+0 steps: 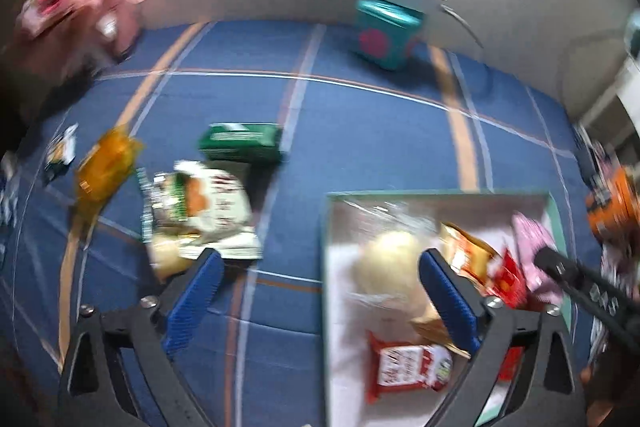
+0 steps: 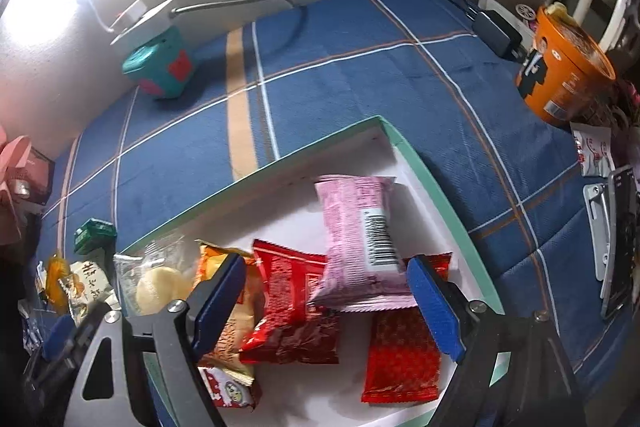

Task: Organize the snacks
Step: 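Move both open tools back to the snack pile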

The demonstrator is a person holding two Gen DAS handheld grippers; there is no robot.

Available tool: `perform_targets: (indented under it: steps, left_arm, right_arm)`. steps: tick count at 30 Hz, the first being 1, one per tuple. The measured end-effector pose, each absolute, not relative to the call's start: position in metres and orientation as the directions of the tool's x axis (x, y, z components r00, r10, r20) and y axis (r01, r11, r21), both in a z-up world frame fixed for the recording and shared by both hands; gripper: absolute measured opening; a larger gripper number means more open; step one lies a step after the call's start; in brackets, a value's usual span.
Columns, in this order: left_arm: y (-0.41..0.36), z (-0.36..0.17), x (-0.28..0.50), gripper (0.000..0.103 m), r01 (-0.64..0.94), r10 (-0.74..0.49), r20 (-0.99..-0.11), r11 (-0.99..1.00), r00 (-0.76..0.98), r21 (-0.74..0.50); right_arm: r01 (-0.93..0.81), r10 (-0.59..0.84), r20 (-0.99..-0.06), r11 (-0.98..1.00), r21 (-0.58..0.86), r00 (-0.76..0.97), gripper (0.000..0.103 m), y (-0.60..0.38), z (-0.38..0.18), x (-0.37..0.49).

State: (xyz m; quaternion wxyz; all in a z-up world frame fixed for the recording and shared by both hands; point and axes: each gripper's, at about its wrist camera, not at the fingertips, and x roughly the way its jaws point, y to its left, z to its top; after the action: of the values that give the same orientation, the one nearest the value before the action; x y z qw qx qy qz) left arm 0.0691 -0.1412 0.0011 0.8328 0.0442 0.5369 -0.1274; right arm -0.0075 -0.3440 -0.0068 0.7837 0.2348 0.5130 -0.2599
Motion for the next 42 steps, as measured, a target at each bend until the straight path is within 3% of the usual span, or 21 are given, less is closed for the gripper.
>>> perform_targets:
  steps: [10,26,28,34,36,42]
  left_arm:
    - [-0.085,0.002,0.101,0.102,0.072,-0.102,-0.911,0.994,0.399,-0.080]
    - [-0.036,0.017,0.119,0.102,0.067,0.018,-0.886,0.996,0.462,0.055]
    - [-0.025,0.014,0.123,0.102,0.043,0.043,-0.888,0.997,0.458,0.070]
    - [0.011,0.000,0.133,0.102,-0.051,0.036,-0.914,0.999,0.405,0.016]
    - [0.023,-0.001,0.135,0.102,-0.088,0.048,-0.914,0.996,0.403,0.013]
    - [0.044,-0.001,0.139,0.102,-0.147,0.050,-0.912,0.989,0.406,-0.011]
  right_arm:
    - [0.574,-0.155,-0.914,0.813,0.098,0.375,0.086,-0.301,0.009,0.005]
    - [0.411,-0.077,-0.912,0.906,0.105,0.403,0.086,-0.224,0.010,0.033]
    - [0.402,-0.060,-0.912,0.908,0.118,0.405,0.092,-0.218,0.007,0.036]
    - [0.382,-0.008,-0.915,0.910,0.160,0.404,0.094,-0.204,-0.003,0.046]
    - [0.360,-0.002,-0.917,0.920,0.155,0.399,0.102,-0.194,-0.008,0.050]
    - [0.341,0.044,-0.913,0.920,0.195,0.405,0.103,-0.181,-0.017,0.060]
